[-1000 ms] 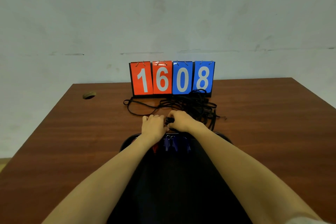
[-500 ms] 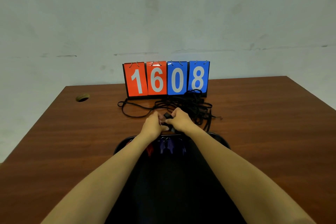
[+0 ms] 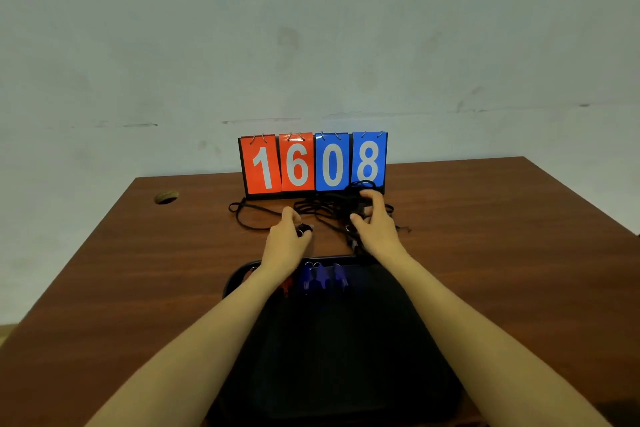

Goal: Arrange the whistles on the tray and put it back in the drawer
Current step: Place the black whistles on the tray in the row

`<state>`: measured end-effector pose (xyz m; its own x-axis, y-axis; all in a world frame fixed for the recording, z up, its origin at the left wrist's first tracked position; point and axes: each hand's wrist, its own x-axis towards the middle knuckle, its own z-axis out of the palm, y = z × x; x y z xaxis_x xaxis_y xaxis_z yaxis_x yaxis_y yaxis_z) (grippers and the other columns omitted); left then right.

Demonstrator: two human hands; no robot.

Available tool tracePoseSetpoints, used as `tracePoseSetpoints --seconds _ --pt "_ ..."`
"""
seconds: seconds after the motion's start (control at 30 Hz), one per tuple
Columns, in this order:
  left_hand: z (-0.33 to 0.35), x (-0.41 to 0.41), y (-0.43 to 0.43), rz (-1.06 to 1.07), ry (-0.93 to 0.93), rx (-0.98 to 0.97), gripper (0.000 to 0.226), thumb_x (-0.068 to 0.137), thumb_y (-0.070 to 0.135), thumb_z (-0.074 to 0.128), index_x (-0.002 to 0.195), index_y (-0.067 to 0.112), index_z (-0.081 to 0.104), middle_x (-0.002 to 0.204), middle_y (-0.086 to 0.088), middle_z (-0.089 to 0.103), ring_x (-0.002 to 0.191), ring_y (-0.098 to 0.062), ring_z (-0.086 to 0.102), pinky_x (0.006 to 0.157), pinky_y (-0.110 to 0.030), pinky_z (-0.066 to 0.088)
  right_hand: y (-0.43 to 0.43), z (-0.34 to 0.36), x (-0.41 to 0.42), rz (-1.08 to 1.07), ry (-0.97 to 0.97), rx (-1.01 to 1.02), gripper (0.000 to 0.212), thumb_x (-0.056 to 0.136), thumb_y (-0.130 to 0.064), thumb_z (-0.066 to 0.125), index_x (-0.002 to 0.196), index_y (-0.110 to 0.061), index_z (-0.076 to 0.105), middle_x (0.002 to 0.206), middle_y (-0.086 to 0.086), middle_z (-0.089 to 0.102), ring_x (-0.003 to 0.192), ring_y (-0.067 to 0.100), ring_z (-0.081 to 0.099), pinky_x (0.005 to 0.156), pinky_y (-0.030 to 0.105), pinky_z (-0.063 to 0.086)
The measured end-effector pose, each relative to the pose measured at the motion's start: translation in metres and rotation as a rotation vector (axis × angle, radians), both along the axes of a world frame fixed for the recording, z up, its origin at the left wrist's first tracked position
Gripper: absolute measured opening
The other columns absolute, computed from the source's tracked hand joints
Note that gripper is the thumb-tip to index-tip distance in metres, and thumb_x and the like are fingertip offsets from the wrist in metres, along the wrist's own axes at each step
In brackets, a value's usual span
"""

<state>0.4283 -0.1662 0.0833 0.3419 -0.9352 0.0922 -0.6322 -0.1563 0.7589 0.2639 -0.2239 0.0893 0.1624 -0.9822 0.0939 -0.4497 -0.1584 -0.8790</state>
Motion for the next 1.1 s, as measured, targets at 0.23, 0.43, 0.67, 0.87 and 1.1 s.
tracePoseSetpoints --seconds 0.23,0.43,0.67,0.87,1.1 --pt "0.008 -0.021 0.038 -0.089 -0.030 -0.025 0.020 0.089 0.009 0.060 0.109 0.014 0.062 0.115 -0.003 0.065 0.096 -0.007 0.054 0.081 -0.020 0.042 0.037 0.006 -0.028 0.007 -0.053 0.112 0.020 0.087 -0.018 0.067 0.105 -0.014 0.058 0.112 0.000 0.056 0.067 0.010 0.065 0.059 0.017 0.054" --pt "0.008 -0.032 0.062 -0.110 0.040 -0.024 0.024 0.087 0.005 0.060 0.110 0.012 0.058 0.118 -0.004 0.061 0.104 -0.012 0.056 0.086 -0.020 0.043 0.053 -0.004 -0.039 -0.047 -0.208 0.318 0.020 0.086 -0.002 0.062 0.089 -0.017 0.049 0.108 0.011 0.062 0.089 0.019 0.070 0.094 0.041 0.054" --pt "0.008 -0.048 0.073 -0.195 0.010 0.022 0.039 0.090 0.004 0.055 0.127 0.013 0.050 0.129 -0.006 0.051 0.102 -0.012 0.052 0.087 -0.021 0.043 0.068 -0.003 -0.049 -0.062 -0.046 0.273 0.020 0.085 -0.007 0.064 0.089 -0.020 0.048 0.093 0.002 0.056 0.090 0.018 0.058 0.074 0.029 0.050" --pt "0.006 -0.069 0.072 -0.206 0.046 0.005 0.039 0.085 0.012 0.067 0.122 0.013 0.053 0.120 -0.007 0.055 0.081 -0.007 0.050 0.076 -0.020 0.043 0.071 -0.008 -0.066 -0.108 -0.042 0.271 0.021 0.082 -0.010 0.068 0.093 -0.018 0.052 0.105 0.008 0.061 0.099 0.024 0.062 0.086 0.038 0.052" --pt "-0.004 -0.094 0.066 -0.304 0.000 0.087 0.043 0.088 0.016 0.063 0.129 0.014 0.049 0.120 -0.007 0.054 0.099 -0.018 0.055 0.088 -0.027 0.044 0.066 -0.012 -0.090 -0.196 -0.083 0.253 0.020 0.082 -0.012 0.067 0.094 -0.017 0.052 0.100 0.005 0.062 0.088 0.021 0.059 0.070 0.031 0.047"
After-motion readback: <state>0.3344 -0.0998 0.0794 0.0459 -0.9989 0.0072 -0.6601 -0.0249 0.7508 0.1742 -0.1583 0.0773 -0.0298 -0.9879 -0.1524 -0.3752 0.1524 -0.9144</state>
